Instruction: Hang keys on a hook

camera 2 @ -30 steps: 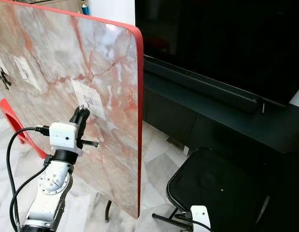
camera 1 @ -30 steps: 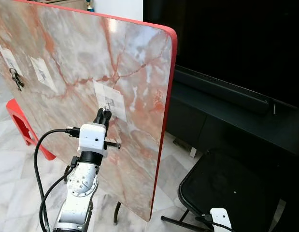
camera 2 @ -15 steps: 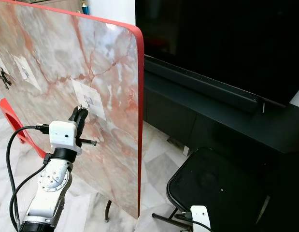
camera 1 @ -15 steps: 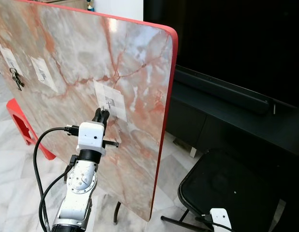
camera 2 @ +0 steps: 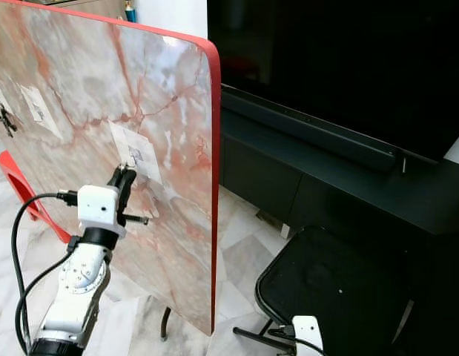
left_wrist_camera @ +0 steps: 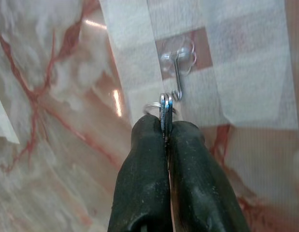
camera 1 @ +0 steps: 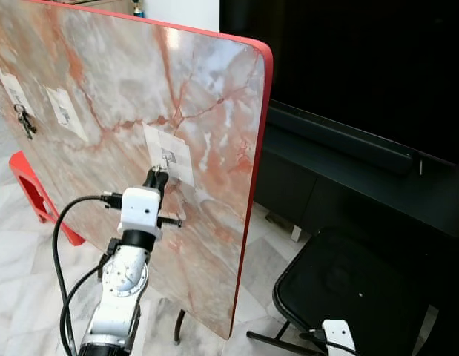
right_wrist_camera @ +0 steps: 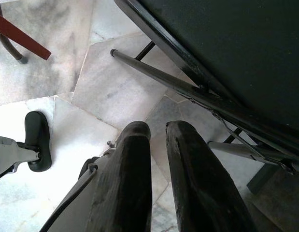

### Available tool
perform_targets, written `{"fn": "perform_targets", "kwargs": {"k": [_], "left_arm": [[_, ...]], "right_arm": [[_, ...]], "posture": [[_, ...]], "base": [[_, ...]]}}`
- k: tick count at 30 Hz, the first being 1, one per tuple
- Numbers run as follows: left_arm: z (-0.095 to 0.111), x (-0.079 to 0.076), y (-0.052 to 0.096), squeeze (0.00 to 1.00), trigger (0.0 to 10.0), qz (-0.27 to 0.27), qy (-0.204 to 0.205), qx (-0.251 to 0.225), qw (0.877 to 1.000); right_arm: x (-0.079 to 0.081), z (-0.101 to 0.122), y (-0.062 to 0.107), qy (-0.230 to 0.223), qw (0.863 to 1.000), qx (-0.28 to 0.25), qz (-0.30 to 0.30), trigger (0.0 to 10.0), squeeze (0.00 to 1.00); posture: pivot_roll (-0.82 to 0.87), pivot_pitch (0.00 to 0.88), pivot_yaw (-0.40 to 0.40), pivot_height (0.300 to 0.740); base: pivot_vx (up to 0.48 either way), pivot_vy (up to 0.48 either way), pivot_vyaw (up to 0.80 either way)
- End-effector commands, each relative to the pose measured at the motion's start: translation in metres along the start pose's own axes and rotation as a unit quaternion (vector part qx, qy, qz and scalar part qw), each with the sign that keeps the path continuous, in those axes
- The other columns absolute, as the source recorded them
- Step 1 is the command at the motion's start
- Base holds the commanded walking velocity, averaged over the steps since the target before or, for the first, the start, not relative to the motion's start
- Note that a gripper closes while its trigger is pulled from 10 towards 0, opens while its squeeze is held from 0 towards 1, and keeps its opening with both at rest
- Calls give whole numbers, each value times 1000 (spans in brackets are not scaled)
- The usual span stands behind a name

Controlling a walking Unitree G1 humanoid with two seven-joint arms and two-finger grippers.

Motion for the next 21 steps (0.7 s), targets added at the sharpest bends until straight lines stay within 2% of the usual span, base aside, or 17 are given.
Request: {"fn": "perform_targets", "kwargs": {"k": [1,5,13,21], "left_arm": [[-2,-1,1,0,10000,-9,-4,5,1000],[-4,-4,6,0,10000,-14,-3,11,1000],[-4,-4,5,0,10000,-15,-6,10,1000],[17,-2,-1,0,10000,-12,-7,-37,999]], "right_arm": [[-1,1,0,3,1000,1,-1,10000,0],[-1,1,0,3,1000,1,-1,10000,0],[-1,1,0,4,1000,1,-1,10000,0],[-2,1,0,5,1000,1,-2,10000,0]], "posture": [[-21,0,-47,740],[-23,0,-46,740],[-21,0,-47,740],[-22,0,-47,740]], "base": [[0,0,0],[0,0,0],[0,0,0],[0,0,0]]}}
Point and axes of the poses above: a point about 5 cm out from each wrist's last joint towards the gripper, its own y axis pointing back from the gripper into the wrist, its own z axis along the axis of the wrist's last joint, x = y × z, the point moved 1 cm from there along -y, pointing out of the wrist towards the gripper, and after that the axes turned 13 degrees about -y, right-handed, at the moved point
